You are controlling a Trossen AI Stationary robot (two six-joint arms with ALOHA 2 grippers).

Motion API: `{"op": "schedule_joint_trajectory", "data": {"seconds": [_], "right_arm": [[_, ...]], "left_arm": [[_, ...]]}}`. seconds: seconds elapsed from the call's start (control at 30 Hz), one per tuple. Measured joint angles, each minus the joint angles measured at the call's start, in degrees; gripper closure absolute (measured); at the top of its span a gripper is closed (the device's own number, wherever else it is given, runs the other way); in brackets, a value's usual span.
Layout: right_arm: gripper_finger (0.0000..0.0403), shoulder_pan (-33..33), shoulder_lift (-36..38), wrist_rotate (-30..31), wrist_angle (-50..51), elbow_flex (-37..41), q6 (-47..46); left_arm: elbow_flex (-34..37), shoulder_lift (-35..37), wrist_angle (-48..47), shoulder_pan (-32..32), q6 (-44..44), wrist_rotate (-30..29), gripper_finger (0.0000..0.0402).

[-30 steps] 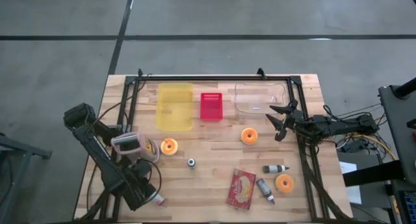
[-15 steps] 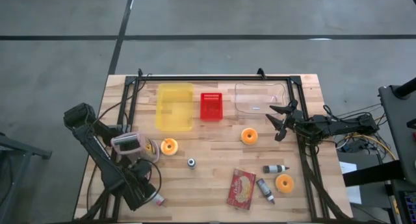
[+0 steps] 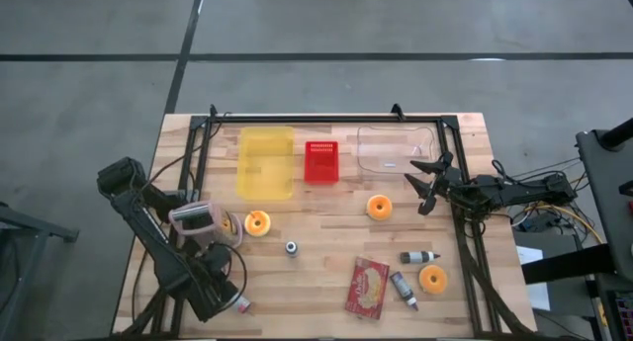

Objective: Pick & Place Food Item
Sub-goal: Put the red food coloring bottle into the yellow bin

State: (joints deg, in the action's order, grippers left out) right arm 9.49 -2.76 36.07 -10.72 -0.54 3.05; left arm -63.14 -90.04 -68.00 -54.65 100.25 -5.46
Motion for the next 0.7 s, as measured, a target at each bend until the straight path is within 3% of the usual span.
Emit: {"op": "schedule_joint_trajectory", "data": {"seconds": [0.4,0.7], "right_arm": [[0.0199,0.0,0.0,0.0,0.0,0.0,0.0],[0.0199,0.0,0.0,0.0,0.0,0.0,0.0]], "left_arm": [[-6.6,0.1,-3.2,0.0,-3.8,-3.5,0.028],[-14.2,0.1,-5.7,0.0,-12.6,-14.9,0.028]]}}
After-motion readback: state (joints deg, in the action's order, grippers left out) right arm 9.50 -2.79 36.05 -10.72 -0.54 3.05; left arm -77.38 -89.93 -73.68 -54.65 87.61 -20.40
